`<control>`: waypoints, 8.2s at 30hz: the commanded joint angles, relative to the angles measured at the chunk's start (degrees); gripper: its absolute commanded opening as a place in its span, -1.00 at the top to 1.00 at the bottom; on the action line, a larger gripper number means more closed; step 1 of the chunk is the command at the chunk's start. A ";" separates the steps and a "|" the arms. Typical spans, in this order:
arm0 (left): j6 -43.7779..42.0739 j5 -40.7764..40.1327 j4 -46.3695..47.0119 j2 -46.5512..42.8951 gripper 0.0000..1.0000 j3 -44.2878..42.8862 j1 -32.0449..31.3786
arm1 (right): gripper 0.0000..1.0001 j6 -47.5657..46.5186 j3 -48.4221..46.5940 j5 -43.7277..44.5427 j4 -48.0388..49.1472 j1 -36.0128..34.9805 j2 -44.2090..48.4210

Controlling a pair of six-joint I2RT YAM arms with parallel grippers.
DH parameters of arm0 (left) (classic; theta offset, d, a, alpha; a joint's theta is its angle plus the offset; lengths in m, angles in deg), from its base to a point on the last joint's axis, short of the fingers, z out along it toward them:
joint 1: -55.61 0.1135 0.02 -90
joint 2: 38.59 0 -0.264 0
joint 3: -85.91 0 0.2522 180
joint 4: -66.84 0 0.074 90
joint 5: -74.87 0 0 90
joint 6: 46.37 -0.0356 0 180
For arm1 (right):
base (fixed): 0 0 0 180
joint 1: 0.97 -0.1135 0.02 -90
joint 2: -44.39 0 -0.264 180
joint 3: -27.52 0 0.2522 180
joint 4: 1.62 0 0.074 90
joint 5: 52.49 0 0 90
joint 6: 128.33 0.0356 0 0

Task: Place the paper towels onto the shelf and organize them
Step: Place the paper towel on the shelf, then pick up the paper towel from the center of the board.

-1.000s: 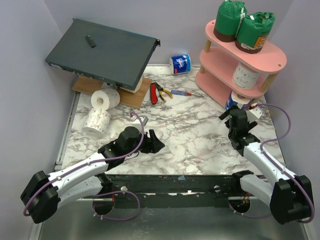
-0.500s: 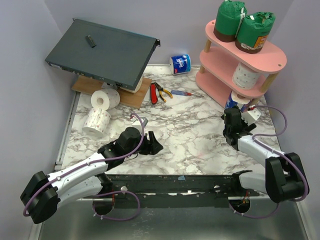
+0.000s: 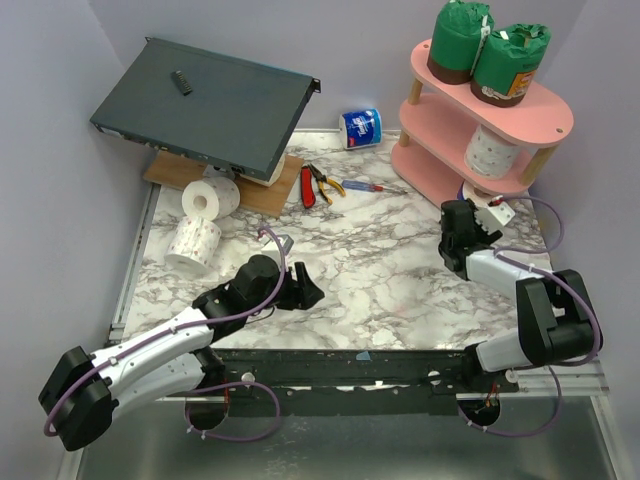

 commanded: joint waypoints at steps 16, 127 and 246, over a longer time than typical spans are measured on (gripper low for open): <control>-0.12 -2.37 -0.28 -1.69 -0.29 1.60 0.07 | -0.24 -4.34 -5.40 4.43 7.17 1.11 -6.35; 9.54 -11.13 -32.19 -21.65 -0.97 -7.48 39.09 | -0.69 -6.45 14.74 -25.84 5.23 -43.67 23.11; 4.13 6.83 -29.55 -28.85 0.79 -9.20 52.29 | -0.71 -9.31 17.57 -29.95 -4.35 -43.71 41.86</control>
